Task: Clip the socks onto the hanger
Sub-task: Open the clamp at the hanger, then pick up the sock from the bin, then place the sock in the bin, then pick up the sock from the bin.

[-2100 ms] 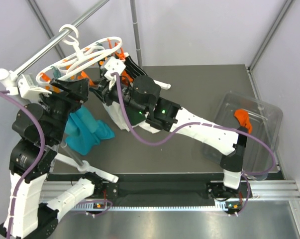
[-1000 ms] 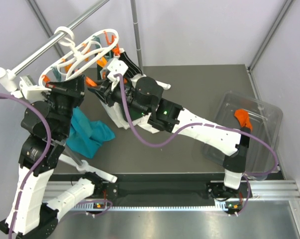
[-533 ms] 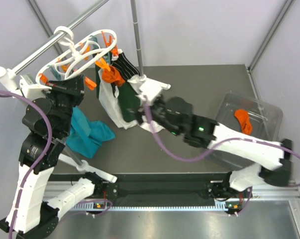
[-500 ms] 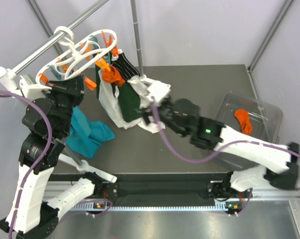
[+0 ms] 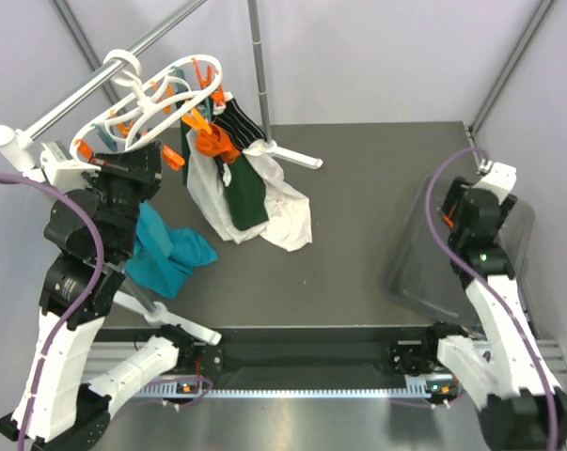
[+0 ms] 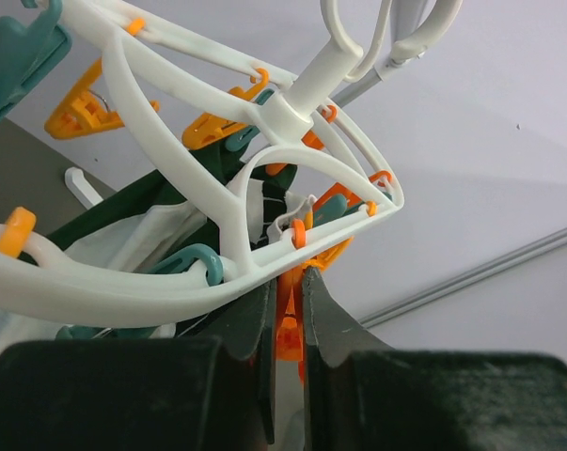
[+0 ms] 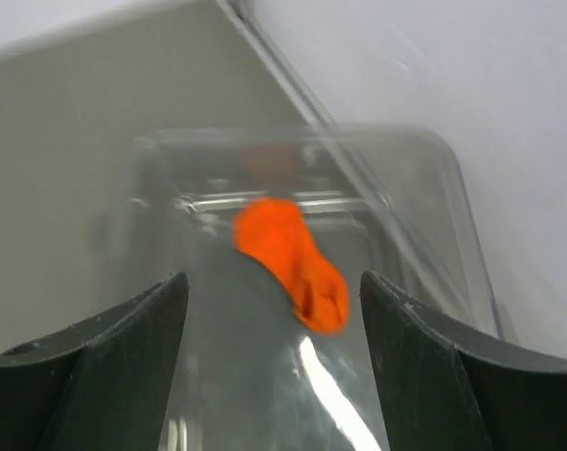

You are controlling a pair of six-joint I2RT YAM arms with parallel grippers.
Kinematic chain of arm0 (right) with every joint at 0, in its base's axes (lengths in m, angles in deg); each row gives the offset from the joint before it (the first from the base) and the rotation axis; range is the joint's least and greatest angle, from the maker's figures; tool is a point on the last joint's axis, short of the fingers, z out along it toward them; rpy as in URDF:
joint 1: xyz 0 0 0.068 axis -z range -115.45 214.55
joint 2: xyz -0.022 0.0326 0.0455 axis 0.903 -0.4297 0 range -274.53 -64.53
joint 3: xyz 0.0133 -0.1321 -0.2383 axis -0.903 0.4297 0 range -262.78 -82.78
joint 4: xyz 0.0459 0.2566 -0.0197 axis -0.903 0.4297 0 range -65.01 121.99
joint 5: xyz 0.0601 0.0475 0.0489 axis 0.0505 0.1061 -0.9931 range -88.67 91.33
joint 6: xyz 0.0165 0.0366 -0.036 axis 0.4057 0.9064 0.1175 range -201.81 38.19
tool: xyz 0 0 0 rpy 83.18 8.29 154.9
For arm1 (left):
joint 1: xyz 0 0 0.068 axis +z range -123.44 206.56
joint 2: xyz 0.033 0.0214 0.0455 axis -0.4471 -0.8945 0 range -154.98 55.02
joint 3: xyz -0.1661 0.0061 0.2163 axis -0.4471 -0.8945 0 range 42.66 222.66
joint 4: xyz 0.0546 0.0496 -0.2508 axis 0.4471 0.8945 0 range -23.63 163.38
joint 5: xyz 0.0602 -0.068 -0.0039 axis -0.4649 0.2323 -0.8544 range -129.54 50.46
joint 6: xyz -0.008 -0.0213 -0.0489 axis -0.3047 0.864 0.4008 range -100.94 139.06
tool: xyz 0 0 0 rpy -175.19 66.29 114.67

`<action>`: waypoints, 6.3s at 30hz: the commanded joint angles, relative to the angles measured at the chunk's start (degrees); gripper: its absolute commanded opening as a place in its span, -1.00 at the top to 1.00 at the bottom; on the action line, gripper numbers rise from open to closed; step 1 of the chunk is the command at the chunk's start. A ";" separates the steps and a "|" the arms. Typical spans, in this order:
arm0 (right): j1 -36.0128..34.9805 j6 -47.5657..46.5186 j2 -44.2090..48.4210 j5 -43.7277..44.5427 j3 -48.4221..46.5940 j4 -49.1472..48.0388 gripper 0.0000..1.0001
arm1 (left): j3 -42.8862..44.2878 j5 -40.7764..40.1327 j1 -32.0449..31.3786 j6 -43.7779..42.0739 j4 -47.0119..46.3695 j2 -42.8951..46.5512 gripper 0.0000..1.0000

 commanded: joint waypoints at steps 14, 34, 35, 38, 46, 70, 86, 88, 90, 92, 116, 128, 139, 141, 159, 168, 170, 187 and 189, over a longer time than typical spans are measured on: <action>26.58 25.98 -37.31 -10.42 -4.31 -0.99 -0.34 | -4.58 6.78 0.07 -0.37 -0.26 1.48 1.00; 25.52 20.55 -25.40 -25.17 -1.32 0.41 1.00 | -4.85 7.31 0.07 0.77 0.27 1.30 1.00; 25.44 19.67 -23.36 -28.24 -1.15 1.20 1.00 | -4.76 7.40 0.07 0.86 0.18 1.30 1.00; 25.35 17.64 -15.19 -39.13 -0.36 2.79 1.00 | -4.67 7.49 0.07 0.95 0.44 1.47 1.00; 23.86 20.51 1.25 -72.09 1.40 -4.22 1.00 | -5.02 8.10 0.07 1.83 0.09 1.39 1.00; -21.59 22.89 -6.47 -7.74 -16.02 29.04 0.99 | -3.79 8.28 0.07 1.30 1.06 1.56 1.00; 18.10 37.75 4.08 -12.78 1.39 26.70 0.89 | -3.53 9.25 0.07 1.13 0.88 2.26 1.00; 28.22 42.32 3.20 -22.25 5.16 23.63 0.81 | -3.79 9.07 0.07 1.13 1.15 2.62 1.00; 32.89 49.84 3.55 -35.30 8.15 19.08 0.11 | -4.05 8.89 0.07 1.21 1.32 3.06 1.00; 32.82 53.92 4.78 -40.11 11.59 15.37 -0.16 | -4.32 8.89 0.07 1.48 1.41 3.23 1.00; 23.50 27.30 -24.92 1.18 -3.00 16.85 -0.61 | -5.29 10.48 0.07 2.01 2.11 3.50 1.00; 27.72 29.23 -30.20 -3.12 3.86 9.47 -0.40 | -5.81 10.83 0.07 2.18 2.29 3.41 1.00; 27.72 36.79 -33.10 -6.56 5.35 8.77 -0.04 | -5.72 8.89 0.07 0.34 3.17 4.72 1.00; 27.63 37.76 -33.10 -6.56 5.97 8.41 0.13 | -5.81 8.46 0.07 0.07 3.08 4.81 1.00; 20.95 86.64 -11.28 -18.50 11.17 11.23 0.46 | -8.62 8.45 0.07 1.47 2.03 6.04 1.00; 21.48 49.86 -15.00 -24.14 5.45 5.17 -0.45 | -10.12 7.67 0.07 -0.10 2.82 9.03 1.00; 21.39 33.30 -13.94 -24.22 4.83 2.28 -0.60 | -10.12 7.14 0.07 -0.89 2.90 9.47 1.00; 10.58 -27.06 -16.30 -21.03 9.66 -5.47 -1.00 | -11.96 10.82 0.07 1.13 -0.26 8.33 1.00; 10.58 -29.81 -17.79 -23.16 9.75 -5.13 -0.99 | -11.88 11.26 0.07 1.39 -0.35 7.89 1.00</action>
